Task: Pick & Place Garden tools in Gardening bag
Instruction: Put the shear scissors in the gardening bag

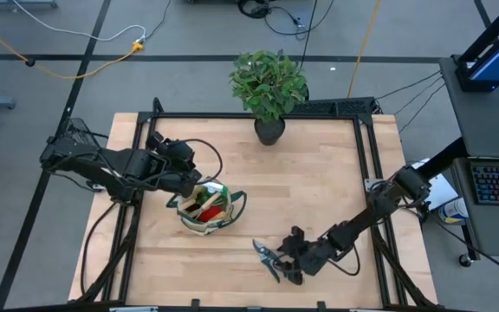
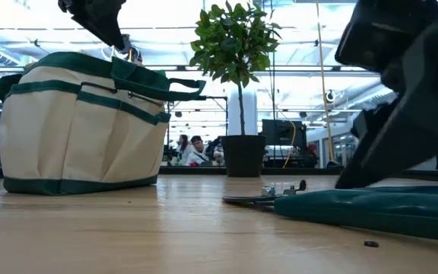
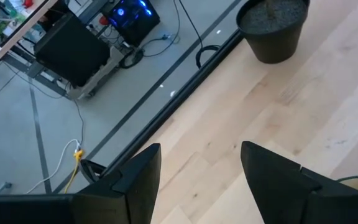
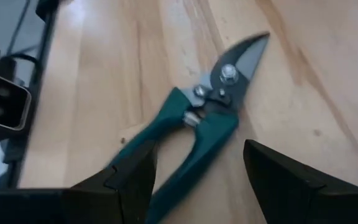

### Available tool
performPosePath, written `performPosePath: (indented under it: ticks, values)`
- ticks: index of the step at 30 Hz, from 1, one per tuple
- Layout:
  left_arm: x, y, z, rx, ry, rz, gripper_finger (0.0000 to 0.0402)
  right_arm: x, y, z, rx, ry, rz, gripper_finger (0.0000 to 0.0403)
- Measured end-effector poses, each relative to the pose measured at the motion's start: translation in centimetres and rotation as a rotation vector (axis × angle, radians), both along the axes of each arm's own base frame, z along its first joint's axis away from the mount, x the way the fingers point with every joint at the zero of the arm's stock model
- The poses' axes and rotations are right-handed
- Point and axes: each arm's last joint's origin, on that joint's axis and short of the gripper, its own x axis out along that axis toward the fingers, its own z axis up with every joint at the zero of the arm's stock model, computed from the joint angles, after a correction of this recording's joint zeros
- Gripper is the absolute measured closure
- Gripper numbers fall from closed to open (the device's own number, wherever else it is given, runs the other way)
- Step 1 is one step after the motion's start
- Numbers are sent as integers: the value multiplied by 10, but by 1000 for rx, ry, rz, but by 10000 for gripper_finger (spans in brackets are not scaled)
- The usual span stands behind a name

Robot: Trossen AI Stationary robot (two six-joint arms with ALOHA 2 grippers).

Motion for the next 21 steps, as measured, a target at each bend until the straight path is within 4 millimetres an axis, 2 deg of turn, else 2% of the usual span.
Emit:
performPosePath:
  ticks: [4,14,21]
  values:
    - [0,0,0,-1,-1,0,174,-1,4,-1,1,-6,16,172]
    - [0,0,0,-1,-2,1,174,0,3,-25,-85,34,18,173]
    - [0,0,0,-1,-1,1,174,-5,-2,-26,-213,91,96,219]
